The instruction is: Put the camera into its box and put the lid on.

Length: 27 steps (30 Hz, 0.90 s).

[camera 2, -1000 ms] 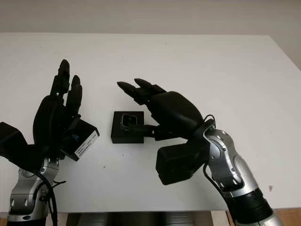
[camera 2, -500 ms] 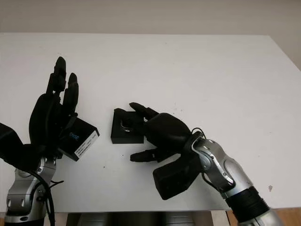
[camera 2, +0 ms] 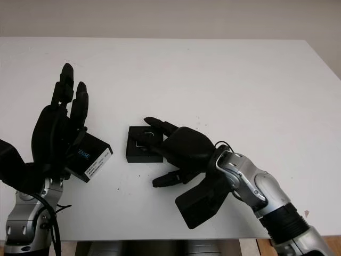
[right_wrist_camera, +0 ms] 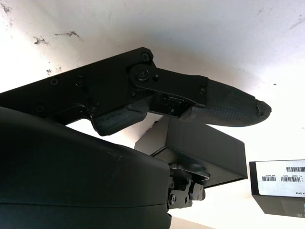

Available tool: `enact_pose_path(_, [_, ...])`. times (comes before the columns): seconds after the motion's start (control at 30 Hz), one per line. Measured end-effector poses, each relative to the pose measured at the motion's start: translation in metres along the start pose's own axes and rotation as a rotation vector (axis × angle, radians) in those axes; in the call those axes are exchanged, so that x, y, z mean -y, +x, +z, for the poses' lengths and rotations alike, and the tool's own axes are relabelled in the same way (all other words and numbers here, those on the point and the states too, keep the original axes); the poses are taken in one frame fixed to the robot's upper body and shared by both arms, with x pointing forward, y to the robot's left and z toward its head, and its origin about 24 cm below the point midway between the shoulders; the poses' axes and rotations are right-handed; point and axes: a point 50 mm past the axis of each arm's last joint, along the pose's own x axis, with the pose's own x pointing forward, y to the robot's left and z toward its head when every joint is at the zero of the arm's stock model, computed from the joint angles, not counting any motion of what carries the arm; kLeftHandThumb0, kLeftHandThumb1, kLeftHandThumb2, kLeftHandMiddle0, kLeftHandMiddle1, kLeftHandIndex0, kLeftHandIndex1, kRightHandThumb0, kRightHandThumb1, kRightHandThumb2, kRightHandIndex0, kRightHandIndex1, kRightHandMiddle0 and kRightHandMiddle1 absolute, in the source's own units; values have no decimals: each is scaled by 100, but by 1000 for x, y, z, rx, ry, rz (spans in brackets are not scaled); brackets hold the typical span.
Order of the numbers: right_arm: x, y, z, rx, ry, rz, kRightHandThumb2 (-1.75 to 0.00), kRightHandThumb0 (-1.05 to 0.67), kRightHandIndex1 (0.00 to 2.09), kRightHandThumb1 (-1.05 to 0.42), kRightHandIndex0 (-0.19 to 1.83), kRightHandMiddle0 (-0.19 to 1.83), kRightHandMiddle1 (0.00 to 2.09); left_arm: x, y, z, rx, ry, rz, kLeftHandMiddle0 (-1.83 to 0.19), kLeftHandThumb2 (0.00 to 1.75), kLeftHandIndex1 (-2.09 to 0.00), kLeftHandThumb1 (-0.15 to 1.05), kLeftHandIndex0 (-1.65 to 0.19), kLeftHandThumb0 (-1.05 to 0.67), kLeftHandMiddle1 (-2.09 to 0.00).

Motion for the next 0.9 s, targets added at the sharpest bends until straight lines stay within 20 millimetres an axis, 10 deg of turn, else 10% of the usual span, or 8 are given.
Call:
enact_pose_path(0.57, [1, 2, 0, -10, -69, 31, -75, -97, 4, -105, -17, -2, 1, -1, 0, 2, 5, 9, 1, 19, 34, 0, 105, 19, -79, 0])
enact_pose_path(0.9, [20, 0, -11, -52, 308, -221, -70, -89, 3, -105, -19, -19, 0, -5, 0, 7, 21, 38, 1, 19, 38, 0, 105, 19, -76, 0])
